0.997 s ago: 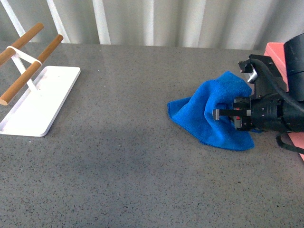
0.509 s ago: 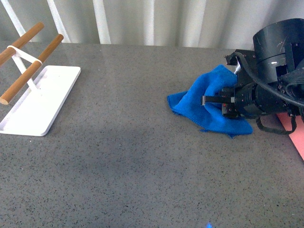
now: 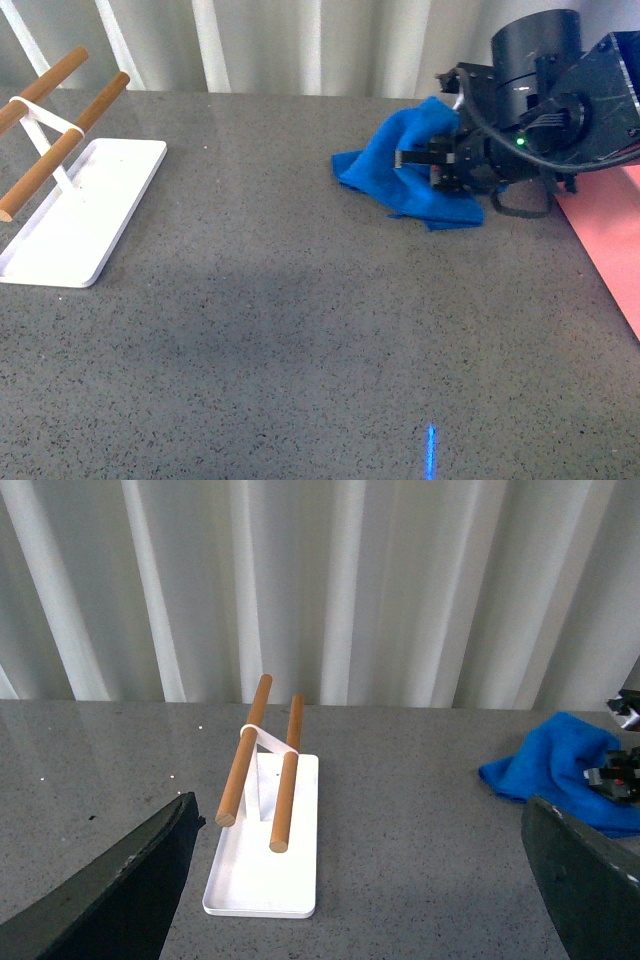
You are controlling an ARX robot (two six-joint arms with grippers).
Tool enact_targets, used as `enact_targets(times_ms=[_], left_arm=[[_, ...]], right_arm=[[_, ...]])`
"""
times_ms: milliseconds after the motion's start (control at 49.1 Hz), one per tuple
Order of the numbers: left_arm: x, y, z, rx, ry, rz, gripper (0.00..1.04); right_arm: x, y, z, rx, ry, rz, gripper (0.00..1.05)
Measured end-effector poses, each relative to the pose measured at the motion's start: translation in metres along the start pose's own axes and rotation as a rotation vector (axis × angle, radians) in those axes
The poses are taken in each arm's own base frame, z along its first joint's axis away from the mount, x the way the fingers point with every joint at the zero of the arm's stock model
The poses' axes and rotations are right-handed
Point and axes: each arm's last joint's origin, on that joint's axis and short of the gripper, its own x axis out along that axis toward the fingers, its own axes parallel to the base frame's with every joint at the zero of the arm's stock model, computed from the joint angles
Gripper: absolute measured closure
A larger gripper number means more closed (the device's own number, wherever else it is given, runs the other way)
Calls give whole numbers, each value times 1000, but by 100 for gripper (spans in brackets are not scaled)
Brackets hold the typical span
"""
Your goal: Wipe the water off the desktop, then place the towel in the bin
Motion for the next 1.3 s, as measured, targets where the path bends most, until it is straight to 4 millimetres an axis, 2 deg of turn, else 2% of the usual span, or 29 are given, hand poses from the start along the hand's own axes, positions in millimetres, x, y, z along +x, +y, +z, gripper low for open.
enact_targets(times_ms=[163, 224, 305, 448, 550, 651, 835, 957, 1201, 1242, 1303], left_arm=[[0, 0, 0, 0, 0, 0, 7], [0, 0, 0, 0, 0, 0, 7], [0, 0, 0, 0, 0, 0, 7], [0, 0, 0, 0, 0, 0, 7], [0, 0, 0, 0, 0, 0, 7], [0, 0, 0, 0, 0, 0, 7], [0, 0, 0, 0, 0, 0, 7], [0, 0, 0, 0, 0, 0, 7], [0, 0, 0, 0, 0, 0, 7], [0, 0, 0, 0, 0, 0, 7], [0, 0, 0, 0, 0, 0, 7]], right_arm=[[0, 49, -17, -56, 53, 157, 101], [-9, 66, -27, -67, 65, 182, 101], [-27, 76, -42, -47, 92, 205, 101], [-60, 69, -64, -11, 132, 200, 101], [-84, 47, -78, 1, 132, 161, 101], [-95, 28, -81, -6, 117, 107, 101], [-107, -3, -70, 6, 72, 30, 101], [-117, -13, -57, -6, 38, 25, 101], [-126, 8, -17, -103, -47, 97, 101], [-128, 12, -6, -116, -78, 95, 101], [-137, 19, 26, -143, -156, 91, 101]])
